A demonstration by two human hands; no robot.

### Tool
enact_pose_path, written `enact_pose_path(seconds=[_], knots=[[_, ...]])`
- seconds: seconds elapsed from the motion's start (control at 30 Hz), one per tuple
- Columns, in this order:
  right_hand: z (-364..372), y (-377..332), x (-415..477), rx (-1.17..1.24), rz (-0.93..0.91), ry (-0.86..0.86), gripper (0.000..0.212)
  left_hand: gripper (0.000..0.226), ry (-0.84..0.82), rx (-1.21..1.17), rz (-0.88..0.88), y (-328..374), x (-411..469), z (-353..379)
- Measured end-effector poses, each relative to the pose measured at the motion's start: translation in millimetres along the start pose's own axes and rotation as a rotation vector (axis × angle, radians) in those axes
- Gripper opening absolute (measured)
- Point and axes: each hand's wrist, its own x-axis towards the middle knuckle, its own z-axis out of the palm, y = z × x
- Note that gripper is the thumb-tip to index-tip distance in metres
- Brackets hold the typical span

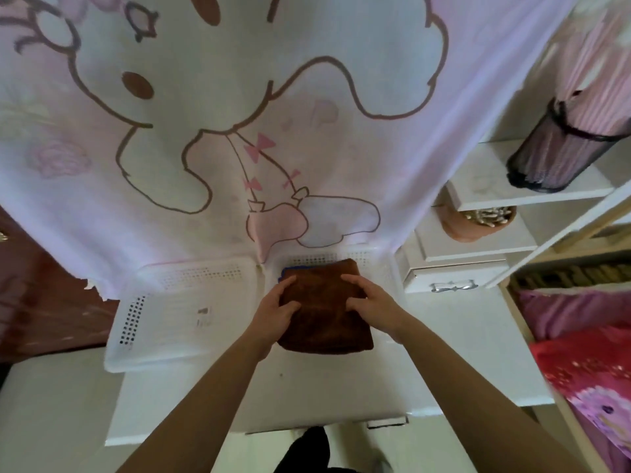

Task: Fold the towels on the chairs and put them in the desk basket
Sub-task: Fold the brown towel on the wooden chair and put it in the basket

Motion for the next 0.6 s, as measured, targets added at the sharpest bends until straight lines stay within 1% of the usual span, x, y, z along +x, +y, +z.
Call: enact_pose_path(seconds=[0.1, 0.13, 0.2, 0.27, 0.37, 0.53, 0.6], knots=[[6, -6, 41, 0.041, 0.025, 0.062, 0.058, 0.053, -0.011, 0.063, -0.015, 2, 42, -12], [8, -5, 52, 0.054, 0.046, 0.059, 0.059, 0.054, -0.034, 0.101, -0.028, -2, 54, -16], [13, 3, 67, 0.035, 0.132, 0.011, 0.063, 0.061, -0.111, 0.295, -0.052, -12, 69, -18], [17, 14, 75, -0.088, 0.186, -0.024, 0.07, 0.07, -0.186, 0.517, -0.051, -22, 80, -18], [17, 25, 78, -0.328, 0.16, -0.008, 0.076, 0.073, -0.24, 0.728, -0.046, -20, 85, -14], [10, 14, 72, -0.76, 0.02, 0.023, 0.079, 0.073, -0.289, 1.068, 0.02, -8, 91, -19], [7, 7, 71, -0.847, -0.04, 0.009, 0.084, 0.078, -0.273, 1.22, 0.127, -2, 90, -22]])
